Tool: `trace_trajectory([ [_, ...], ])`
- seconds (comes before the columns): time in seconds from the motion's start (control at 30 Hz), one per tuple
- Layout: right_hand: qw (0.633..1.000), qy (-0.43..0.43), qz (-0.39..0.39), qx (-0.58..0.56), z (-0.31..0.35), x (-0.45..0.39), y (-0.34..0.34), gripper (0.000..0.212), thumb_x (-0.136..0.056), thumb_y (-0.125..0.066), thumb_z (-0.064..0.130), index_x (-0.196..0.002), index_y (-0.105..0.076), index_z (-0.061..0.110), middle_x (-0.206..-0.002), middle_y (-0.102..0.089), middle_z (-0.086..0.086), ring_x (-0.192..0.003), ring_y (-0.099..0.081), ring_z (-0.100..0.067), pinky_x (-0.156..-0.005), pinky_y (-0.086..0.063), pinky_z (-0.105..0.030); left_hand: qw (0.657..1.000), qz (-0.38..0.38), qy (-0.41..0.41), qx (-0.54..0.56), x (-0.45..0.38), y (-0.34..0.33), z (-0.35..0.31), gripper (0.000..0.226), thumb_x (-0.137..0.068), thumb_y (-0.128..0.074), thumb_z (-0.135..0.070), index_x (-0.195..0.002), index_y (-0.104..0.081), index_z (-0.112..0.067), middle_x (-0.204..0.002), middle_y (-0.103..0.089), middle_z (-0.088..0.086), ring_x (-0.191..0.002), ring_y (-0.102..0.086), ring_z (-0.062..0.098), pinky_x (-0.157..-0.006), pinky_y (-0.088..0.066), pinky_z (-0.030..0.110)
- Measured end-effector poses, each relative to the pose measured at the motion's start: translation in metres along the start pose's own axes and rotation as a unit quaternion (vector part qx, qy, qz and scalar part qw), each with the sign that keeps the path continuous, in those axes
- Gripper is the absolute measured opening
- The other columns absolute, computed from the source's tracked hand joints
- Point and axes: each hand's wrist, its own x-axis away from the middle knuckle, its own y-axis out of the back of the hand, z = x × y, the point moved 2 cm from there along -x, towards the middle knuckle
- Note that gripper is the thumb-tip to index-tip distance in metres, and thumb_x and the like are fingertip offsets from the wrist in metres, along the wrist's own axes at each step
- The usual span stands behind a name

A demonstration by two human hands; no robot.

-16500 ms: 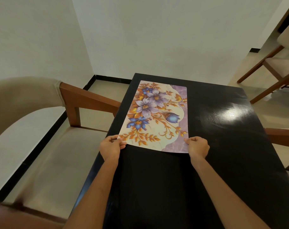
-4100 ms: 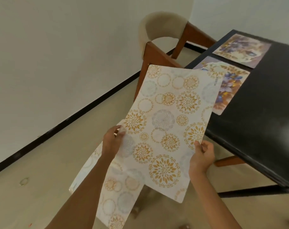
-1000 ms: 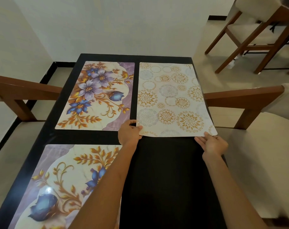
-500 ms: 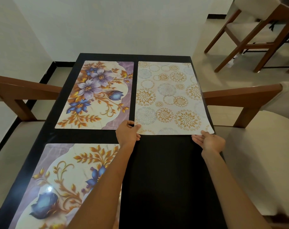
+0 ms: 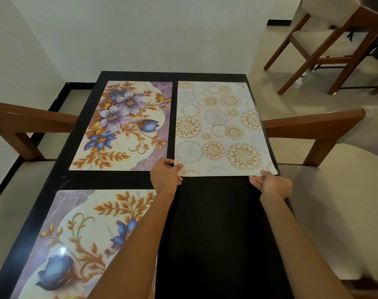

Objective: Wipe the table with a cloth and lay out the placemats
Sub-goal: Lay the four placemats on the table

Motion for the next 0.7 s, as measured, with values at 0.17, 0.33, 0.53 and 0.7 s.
trace_trajectory([
  [0.17, 1.0, -0.012, -0.006, -0.001, 0.0022, 0.0005, -0.0019, 0.022, -0.089, -0.067, 0.01, -0.103, -0.064, -0.006, -0.09, -0.071, -0.02, -0.068, -0.072, -0.024, -0.069, -0.061, -0.033, 1.0, -0.002, 0.001, -0.005, -0.0006, 0.0001, -0.0007, 0.018, -0.084, -0.073, -0.023, -0.095, -0.061, -0.016, -0.072, -0.065, 0.001, -0.049, -0.063, 0.012, -0.047, -0.05, 0.02],
  [0.33, 1.0, -0.016, -0.008, 0.008, 0.0033, 0.0004, -0.0014, 0.015, -0.088, -0.068, 0.01, -0.088, -0.062, -0.004, -0.09, -0.071, -0.021, -0.067, -0.072, -0.025, -0.07, -0.061, -0.035, 1.0, -0.002, 0.001, -0.005, -0.0005, -0.0008, -0.0002, 0.018, -0.084, -0.073, -0.023, -0.094, -0.06, -0.016, -0.07, -0.064, 0.001, -0.047, -0.062, 0.01, -0.047, -0.051, 0.02],
  [0.53, 1.0, -0.023, -0.01, 0.015, 0.0071, 0.0029, -0.0023, 0.013, -0.09, -0.067, 0.009, -0.09, -0.063, -0.004, -0.096, -0.071, -0.023, -0.073, -0.073, -0.026, -0.073, -0.061, -0.033, 1.0, -0.009, 0.004, -0.005, 0.0001, -0.0018, -0.0019, 0.018, -0.083, -0.073, -0.023, -0.094, -0.06, -0.018, -0.069, -0.063, -0.002, -0.047, -0.061, 0.01, -0.045, -0.048, 0.019],
  [0.7, 0.999, -0.035, -0.01, 0.016, 0.0089, 0.0038, -0.0011, 0.019, -0.088, -0.069, 0.011, -0.096, -0.065, -0.006, -0.094, -0.071, -0.02, -0.07, -0.072, -0.023, -0.067, -0.06, -0.029, 1.0, -0.007, 0.012, -0.015, -0.0003, -0.0015, -0.0005, 0.021, -0.083, -0.074, -0.026, -0.091, -0.059, -0.014, -0.068, -0.064, -0.001, -0.046, -0.061, 0.009, -0.044, -0.046, 0.018],
])
